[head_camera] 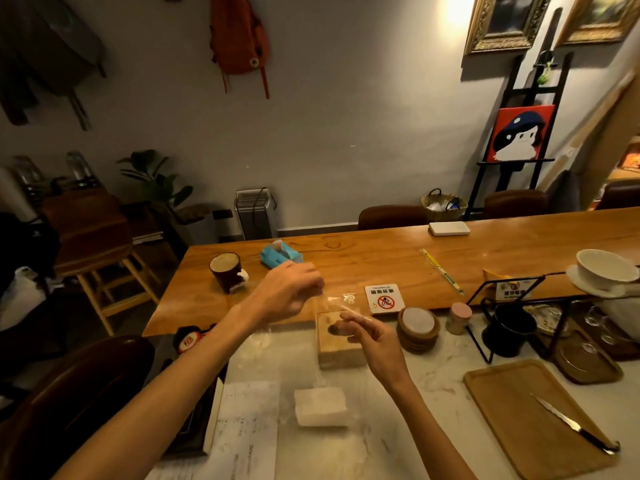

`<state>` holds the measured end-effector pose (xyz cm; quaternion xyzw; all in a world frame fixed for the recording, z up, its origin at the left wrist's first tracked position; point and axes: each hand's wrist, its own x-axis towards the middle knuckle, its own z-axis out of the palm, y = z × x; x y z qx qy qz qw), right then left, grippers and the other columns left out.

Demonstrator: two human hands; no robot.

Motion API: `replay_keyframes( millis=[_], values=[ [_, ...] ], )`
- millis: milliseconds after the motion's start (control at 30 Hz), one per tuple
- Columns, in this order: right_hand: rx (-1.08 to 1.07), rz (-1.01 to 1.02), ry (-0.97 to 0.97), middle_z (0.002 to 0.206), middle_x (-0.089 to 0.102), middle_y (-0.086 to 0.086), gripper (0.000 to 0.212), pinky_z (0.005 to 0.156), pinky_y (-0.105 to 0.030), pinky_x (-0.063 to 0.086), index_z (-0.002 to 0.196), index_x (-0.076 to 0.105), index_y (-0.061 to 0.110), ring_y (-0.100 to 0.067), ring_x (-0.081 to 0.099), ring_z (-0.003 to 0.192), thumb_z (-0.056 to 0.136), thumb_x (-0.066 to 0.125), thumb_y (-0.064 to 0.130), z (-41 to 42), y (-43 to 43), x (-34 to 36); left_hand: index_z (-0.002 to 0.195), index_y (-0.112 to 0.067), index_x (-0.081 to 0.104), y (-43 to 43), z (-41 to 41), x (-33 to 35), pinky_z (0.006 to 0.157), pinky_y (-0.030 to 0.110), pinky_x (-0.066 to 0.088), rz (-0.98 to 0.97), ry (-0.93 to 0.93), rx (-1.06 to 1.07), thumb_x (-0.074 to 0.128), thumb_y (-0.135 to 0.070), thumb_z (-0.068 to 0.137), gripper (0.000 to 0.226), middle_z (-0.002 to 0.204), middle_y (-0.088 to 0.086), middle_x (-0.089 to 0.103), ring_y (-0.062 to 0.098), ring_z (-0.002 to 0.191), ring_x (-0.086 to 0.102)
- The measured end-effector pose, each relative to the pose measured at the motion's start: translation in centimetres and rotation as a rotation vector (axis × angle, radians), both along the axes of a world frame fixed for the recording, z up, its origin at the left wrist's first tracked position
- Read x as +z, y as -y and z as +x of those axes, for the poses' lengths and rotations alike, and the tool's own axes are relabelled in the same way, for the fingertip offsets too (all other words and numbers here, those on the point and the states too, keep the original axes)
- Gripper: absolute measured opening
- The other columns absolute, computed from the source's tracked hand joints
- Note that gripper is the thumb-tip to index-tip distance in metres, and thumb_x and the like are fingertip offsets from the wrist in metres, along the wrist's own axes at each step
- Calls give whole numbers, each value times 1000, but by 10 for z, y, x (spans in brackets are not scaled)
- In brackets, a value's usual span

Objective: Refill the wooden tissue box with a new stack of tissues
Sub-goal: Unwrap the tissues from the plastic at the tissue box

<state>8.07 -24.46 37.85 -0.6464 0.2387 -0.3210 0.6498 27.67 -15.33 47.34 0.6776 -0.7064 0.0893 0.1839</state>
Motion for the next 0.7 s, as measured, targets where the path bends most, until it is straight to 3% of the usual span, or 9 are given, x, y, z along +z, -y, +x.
replay_keyframes(
  millis=[100, 200, 267, 300, 400, 467, 567, 633, 700],
  values=[
    [-2, -12, -4, 95, 79, 1, 19, 73, -24, 58, 103, 74, 21, -15, 74, 90, 94, 62, 9, -3, -3, 2, 103, -29, 59, 1, -6, 14, 88, 33, 48, 4, -189, 72, 60, -38, 91, 15, 109, -9, 59, 7, 101, 53],
    [31, -3, -21, 94, 79, -2, 19, 74, -25, 58, 108, 74, 15, -18, 74, 88, 96, 59, 14, -4, -7, 6, 115, -37, 50, 12, -34, 19, 94, 22, 35, 121, 72, -113, 58, -54, 87, 34, 123, -9, 55, 6, 112, 47],
    [55, 10, -32, 94, 79, -4, 19, 75, -25, 57, 107, 75, 13, -20, 74, 88, 96, 58, 14, -3, -9, 6, 116, -35, 49, 23, -49, 20, 89, 22, 39, 106, 223, -170, 66, -42, 87, 34, 120, -6, 59, 9, 109, 53],
    [70, 11, -41, 95, 78, -3, 20, 76, -26, 57, 107, 75, 13, -20, 74, 88, 97, 58, 12, -4, -12, 7, 115, -31, 52, 27, -51, 26, 85, 22, 43, 102, 188, -157, 67, -33, 88, 31, 115, -4, 62, 10, 103, 58],
    [120, -22, -59, 99, 78, -2, 21, 81, -28, 59, 110, 74, 14, -19, 74, 92, 96, 59, 12, -10, -14, 8, 113, -22, 57, 28, -40, 54, 76, 25, 54, 65, -397, -20, 54, -20, 97, 16, 98, -4, 65, 6, 84, 62],
    [147, 3, -47, 101, 78, -5, 20, 83, -30, 59, 110, 74, 13, -22, 74, 94, 95, 60, 11, -19, -13, 9, 117, -29, 53, 16, -23, 63, 74, 23, 54, 4, -639, 73, 52, -44, 95, 28, 98, -13, 61, 2, 86, 62],
    [146, 66, -15, 101, 78, -8, 20, 80, -27, 58, 108, 73, 15, -25, 74, 95, 95, 60, 10, -33, -9, 15, 116, -46, 52, -12, -15, 59, 74, 16, 45, 311, -348, 97, 44, -83, 72, 58, 102, -24, 58, -7, 94, 56],
    [157, 84, 9, 103, 78, -6, 21, 79, -25, 58, 109, 72, 18, -22, 74, 97, 95, 60, 11, -42, -5, 23, 108, -44, 60, -25, -14, 47, 71, 14, 40, 396, -127, 70, 44, -80, 76, 52, 96, -25, 58, -9, 89, 53],
    [142, 69, -1, 109, 76, -2, 24, 86, -28, 58, 115, 68, 23, -17, 71, 104, 94, 61, 14, -47, -4, 32, 103, -37, 66, -31, -15, 40, 68, 18, 44, 323, -34, 80, 49, -63, 86, 35, 92, -20, 61, -4, 82, 54]
  ],
)
